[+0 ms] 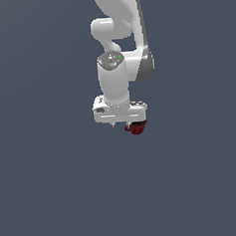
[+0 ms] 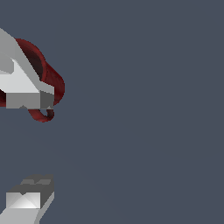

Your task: Pick up the object and move it to a goal position.

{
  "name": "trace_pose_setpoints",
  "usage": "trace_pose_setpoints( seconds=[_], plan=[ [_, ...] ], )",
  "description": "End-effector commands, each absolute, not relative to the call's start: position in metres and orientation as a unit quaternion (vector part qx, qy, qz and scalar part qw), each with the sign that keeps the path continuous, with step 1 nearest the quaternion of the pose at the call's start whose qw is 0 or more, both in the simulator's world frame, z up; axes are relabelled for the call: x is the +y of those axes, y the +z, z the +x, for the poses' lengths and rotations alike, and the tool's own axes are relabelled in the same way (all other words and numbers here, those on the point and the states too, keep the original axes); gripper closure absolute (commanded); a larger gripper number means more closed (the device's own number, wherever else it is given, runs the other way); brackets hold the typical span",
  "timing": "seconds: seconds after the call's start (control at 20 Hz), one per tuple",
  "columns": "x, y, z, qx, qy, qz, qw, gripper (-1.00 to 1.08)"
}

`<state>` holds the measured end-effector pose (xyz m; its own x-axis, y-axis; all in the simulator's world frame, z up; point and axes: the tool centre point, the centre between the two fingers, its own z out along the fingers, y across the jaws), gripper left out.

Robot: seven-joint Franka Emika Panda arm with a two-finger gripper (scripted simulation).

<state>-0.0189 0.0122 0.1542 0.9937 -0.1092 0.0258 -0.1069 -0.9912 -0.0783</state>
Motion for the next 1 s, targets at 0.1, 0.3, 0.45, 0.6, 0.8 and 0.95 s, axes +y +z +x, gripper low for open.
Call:
trace_pose_setpoints(
  seconds=[0.1, 0.3, 0.45, 0.6, 0.8, 0.95],
  plan=[
    [0.027, 0.145, -0.032, 0.083, -0.022, -0.994, 0.067, -0.20],
    [0.040, 0.135, -0.049, 0.119, -0.030, -0.988, 0.094, -0.20],
    [0.047, 0.128, -0.063, 0.148, -0.035, -0.982, 0.110, -0.20],
    [0.052, 0.122, -0.076, 0.175, -0.040, -0.976, 0.121, -0.20],
    [0.054, 0.115, -0.091, 0.206, -0.044, -0.969, 0.129, -0.20],
    [0.055, 0.111, -0.100, 0.223, -0.047, -0.965, 0.132, -0.20]
  ],
)
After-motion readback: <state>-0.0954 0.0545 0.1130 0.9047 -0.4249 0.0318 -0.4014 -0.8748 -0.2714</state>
